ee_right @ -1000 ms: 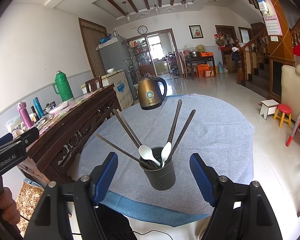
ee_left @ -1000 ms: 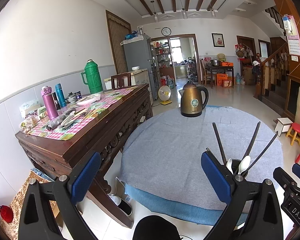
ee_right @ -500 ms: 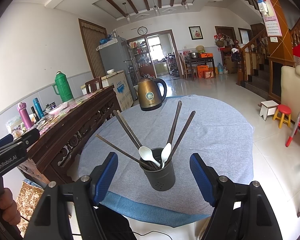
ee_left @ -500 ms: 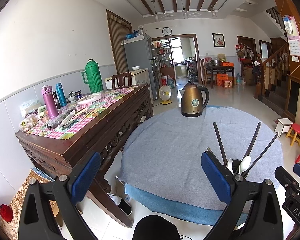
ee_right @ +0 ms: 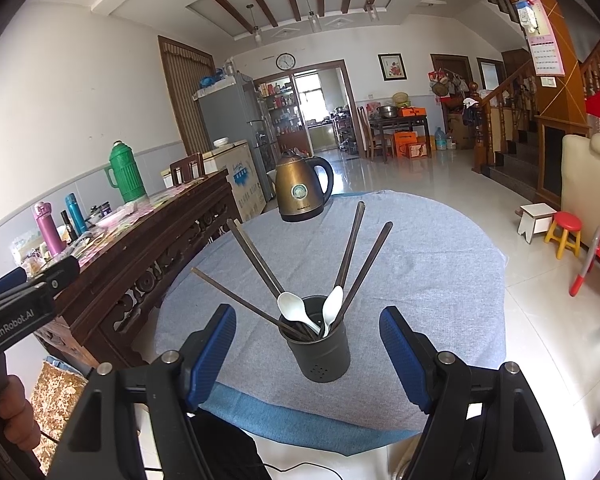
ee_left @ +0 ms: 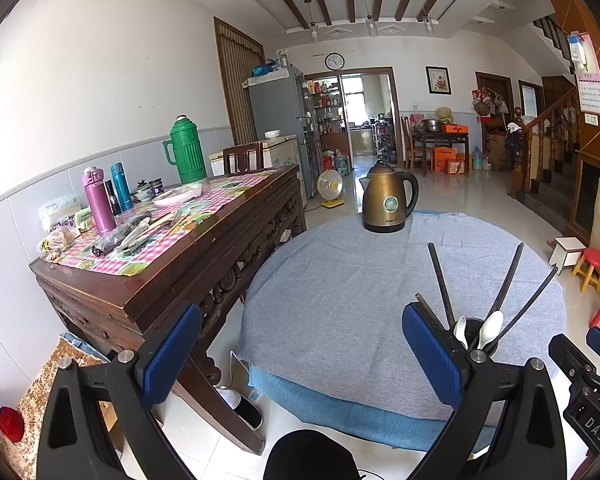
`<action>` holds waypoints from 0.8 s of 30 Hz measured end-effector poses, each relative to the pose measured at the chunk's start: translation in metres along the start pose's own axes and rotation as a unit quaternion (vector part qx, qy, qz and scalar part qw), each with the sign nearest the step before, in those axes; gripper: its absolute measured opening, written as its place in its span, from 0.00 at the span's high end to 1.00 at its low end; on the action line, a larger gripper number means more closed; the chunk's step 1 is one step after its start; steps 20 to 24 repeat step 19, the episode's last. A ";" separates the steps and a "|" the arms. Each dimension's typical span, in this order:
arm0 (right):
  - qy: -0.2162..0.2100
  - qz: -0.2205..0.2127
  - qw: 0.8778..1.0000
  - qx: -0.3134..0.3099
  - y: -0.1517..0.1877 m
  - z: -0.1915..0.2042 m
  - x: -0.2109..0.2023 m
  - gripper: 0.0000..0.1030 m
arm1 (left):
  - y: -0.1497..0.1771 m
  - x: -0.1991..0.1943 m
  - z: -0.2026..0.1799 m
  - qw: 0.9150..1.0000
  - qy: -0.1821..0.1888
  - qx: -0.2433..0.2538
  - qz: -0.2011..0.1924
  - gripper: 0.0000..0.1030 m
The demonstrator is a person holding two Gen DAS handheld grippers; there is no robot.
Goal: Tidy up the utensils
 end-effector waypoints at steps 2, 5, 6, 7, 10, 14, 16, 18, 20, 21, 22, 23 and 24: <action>0.001 0.003 1.000 0.000 0.001 -0.001 0.001 0.25 | 0.001 0.002 -0.001 1.000 0.000 -0.002 0.003 0.03; 0.003 0.005 1.000 0.000 0.002 -0.003 0.005 0.25 | 0.002 0.007 -0.002 1.000 0.001 -0.005 0.008 0.03; 0.004 0.006 1.000 -0.002 0.002 -0.003 0.006 0.25 | 0.003 0.008 -0.002 1.000 0.001 -0.006 0.009 0.03; 0.005 0.006 1.000 -0.003 0.002 -0.004 0.006 0.25 | 0.003 0.010 -0.003 1.000 0.002 -0.006 0.010 0.03; 0.010 0.006 1.000 -0.008 -0.001 -0.006 0.009 0.25 | 0.004 0.016 -0.005 1.000 0.001 -0.008 0.014 0.03; 0.017 0.004 1.000 -0.010 -0.002 -0.013 0.014 0.25 | 0.006 0.029 -0.011 1.000 0.005 -0.009 0.023 0.03; 0.019 0.002 1.000 -0.004 -0.001 -0.019 0.017 0.25 | 0.006 0.037 -0.013 1.000 0.010 -0.007 0.026 0.03; 0.025 0.003 1.000 0.008 0.003 -0.034 0.020 0.25 | 0.008 0.049 -0.015 0.999 0.015 -0.011 0.029 0.03; 0.035 0.004 0.999 0.015 0.006 -0.044 0.022 0.25 | 0.008 0.058 -0.014 0.999 0.014 -0.018 0.032 0.03; 0.035 0.004 0.999 0.015 0.006 -0.044 0.022 0.25 | 0.008 0.058 -0.014 0.999 0.014 -0.018 0.032 0.03; 0.035 0.004 0.999 0.015 0.006 -0.044 0.022 0.25 | 0.008 0.058 -0.014 0.999 0.014 -0.018 0.032 0.03; 0.035 0.004 0.999 0.015 0.006 -0.044 0.022 0.25 | 0.008 0.058 -0.014 0.999 0.014 -0.018 0.032 0.03; 0.035 0.004 0.999 0.015 0.006 -0.044 0.022 0.25 | 0.008 0.058 -0.014 0.999 0.014 -0.018 0.032 0.03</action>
Point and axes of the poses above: each gripper's, at about its wrist camera, not at the fingertips, and x roughly the way its jaws point, z to its left, y to its underside, the point moved 4 cm from there along x, roughly the way its jaws point, and after that the axes turned 14 degrees about -x, right-handed, at the moved point
